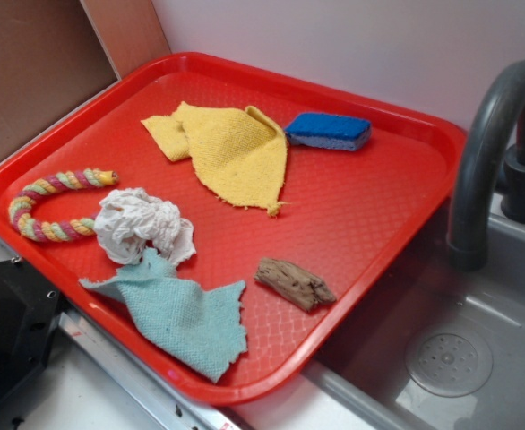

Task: Grab the wood chip.

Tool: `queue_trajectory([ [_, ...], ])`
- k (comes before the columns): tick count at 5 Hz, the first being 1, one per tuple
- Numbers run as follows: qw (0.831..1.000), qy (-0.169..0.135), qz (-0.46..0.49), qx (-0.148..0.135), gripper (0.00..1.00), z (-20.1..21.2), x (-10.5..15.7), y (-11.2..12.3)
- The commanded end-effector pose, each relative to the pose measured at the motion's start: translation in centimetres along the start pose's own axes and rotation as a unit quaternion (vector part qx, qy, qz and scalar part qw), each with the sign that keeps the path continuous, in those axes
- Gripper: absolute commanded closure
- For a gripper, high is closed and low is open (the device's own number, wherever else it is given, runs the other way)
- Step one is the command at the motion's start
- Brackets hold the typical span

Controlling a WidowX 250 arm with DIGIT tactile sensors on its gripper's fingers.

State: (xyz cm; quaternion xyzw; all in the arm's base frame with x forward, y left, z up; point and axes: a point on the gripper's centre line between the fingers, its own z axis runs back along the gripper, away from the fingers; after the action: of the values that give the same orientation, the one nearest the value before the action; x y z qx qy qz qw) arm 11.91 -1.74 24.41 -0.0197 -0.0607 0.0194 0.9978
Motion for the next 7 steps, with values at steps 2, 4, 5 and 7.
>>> queue_trajectory([
  [2,0.995,-0.028,-0.098,0.006,0.0,-1.8,1.8,-0.8],
  [4,0.948,-0.04,-0.315,0.009,0.0,-4.6,5.4,-5.0],
  [5,0.903,-0.044,-0.428,-0.02,0.0,-6.6,6.8,-6.8],
  [7,0.772,-0.028,-0.628,-0.098,0.0,-9.7,7.3,-8.8],
])
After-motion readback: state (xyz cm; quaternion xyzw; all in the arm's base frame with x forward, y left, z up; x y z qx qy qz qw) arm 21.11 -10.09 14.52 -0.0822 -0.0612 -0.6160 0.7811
